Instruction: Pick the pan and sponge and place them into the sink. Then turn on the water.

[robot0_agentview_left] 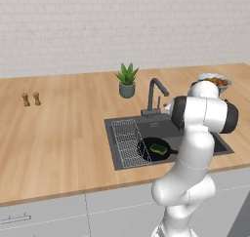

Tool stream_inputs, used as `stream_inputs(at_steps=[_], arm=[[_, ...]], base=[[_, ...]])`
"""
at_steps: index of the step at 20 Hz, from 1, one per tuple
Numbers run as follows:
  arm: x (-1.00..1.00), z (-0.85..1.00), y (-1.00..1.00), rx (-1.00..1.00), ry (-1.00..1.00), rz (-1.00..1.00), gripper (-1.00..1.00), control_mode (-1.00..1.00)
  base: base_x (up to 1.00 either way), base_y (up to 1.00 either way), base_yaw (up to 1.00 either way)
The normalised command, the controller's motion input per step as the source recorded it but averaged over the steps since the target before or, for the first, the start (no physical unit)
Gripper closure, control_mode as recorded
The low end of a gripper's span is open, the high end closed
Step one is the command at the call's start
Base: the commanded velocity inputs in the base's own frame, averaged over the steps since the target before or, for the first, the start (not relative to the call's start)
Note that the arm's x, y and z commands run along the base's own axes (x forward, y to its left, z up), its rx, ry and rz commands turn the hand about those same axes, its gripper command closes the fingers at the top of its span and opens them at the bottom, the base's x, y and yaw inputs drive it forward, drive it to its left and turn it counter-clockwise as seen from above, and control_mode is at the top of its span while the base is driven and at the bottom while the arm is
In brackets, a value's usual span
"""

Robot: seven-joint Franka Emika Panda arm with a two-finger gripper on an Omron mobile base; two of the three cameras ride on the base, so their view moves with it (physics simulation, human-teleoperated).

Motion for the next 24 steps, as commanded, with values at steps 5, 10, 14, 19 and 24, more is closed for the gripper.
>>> stream_inputs(at_steps=[5,10,14,19,24], arm=[[0.15,-0.2,0.01,0.01,0.0,0.03,-1.0,-1.0],[0.0,-0.1,-0.03,0.06,-0.06,0.12,-1.0,-1.0],[0.0,0.0,-0.13,0.1,-0.1,0.15,-1.0,-1.0],[0.02,0.0,-0.11,0.09,-0.1,0.14,-1.0,-1.0],[0.01,0.0,0.0,0.03,-0.07,0.08,-1.0,-1.0]], base=[[0.0,0.0,0.0],[0.0,0.0,0.0],[0.0,0.0,0.0],[0.0,0.0,0.0],[0.0,0.0,0.0]])
